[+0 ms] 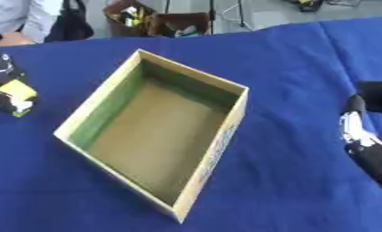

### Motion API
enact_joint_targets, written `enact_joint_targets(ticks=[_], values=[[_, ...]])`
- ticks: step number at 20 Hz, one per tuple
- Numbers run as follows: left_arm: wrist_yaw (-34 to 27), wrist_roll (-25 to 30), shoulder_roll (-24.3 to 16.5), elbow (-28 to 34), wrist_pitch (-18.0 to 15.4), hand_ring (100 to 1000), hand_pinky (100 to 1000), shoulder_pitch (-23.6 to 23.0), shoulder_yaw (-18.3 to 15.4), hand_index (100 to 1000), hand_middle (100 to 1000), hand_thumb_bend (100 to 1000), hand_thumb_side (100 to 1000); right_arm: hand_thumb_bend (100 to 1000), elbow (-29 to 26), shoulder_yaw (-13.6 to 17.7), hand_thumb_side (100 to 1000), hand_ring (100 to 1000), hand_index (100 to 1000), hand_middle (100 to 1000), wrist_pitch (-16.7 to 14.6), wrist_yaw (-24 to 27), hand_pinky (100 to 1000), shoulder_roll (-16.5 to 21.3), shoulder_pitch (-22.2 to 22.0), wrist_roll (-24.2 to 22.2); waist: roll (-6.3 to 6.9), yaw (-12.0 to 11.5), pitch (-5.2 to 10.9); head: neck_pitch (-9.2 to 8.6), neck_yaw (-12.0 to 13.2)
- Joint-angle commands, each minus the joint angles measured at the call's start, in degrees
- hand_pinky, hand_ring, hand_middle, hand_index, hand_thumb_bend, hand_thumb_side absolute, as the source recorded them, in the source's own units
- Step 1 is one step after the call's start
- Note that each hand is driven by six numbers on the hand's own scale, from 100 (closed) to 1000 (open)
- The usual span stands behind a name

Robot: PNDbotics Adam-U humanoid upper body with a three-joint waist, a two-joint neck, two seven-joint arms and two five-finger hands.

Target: Pick up objects on the table and place them in the box.

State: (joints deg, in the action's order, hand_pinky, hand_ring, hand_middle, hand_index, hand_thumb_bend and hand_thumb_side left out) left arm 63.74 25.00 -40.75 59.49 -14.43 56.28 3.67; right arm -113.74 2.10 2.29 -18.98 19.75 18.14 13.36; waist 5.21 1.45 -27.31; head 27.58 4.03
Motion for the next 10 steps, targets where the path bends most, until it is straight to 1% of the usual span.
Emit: enact_joint_targets(ticks=[1, 6, 7, 8, 10], values=[[-0.81, -0.86, -1.77, 1.47, 0.12, 370, 100, 1.18, -0.20, 498, 366, 148, 400, 100, -0.85, 0.28, 442, 658, 737, 598, 0.02, 0.34, 715, 0.30, 0.23, -0.05, -0.08, -0.28, 2.09, 0.04, -0.13], [-2.67, -1.62, -2.10, 5.21, -0.04, 362, 100, 1.44, 0.16, 494, 364, 150, 395, 100, -0.85, 0.31, 442, 658, 737, 598, 0.09, 0.56, 715, 0.22, 0.05, -0.09, -0.08, -0.80, 2.85, 0.56, -0.34], [-3.07, -1.61, -2.17, 6.19, -0.04, 359, 100, 1.51, 0.27, 493, 359, 100, 513, 100, -0.85, 0.33, 457, 658, 737, 599, 0.10, 0.60, 715, 0.21, 0.01, -0.07, -0.07, -0.90, 3.03, 0.67, -0.38], [-3.41, -1.77, -2.20, 7.57, -0.03, 359, 100, 1.69, 0.41, 493, 352, 141, 386, 100, -0.85, 0.33, 442, 658, 737, 599, 0.12, 0.67, 715, 0.18, -0.05, -0.08, -0.05, -1.05, 3.29, 0.86, -0.47], [-3.80, -1.74, -2.15, 10.22, 0.16, 346, 100, 2.02, 0.91, 492, 339, 143, 380, 100, -0.85, 0.33, 440, 658, 737, 599, 0.15, 0.81, 715, 0.14, -0.13, -0.10, -0.03, -1.32, 3.83, 1.26, -0.69]])
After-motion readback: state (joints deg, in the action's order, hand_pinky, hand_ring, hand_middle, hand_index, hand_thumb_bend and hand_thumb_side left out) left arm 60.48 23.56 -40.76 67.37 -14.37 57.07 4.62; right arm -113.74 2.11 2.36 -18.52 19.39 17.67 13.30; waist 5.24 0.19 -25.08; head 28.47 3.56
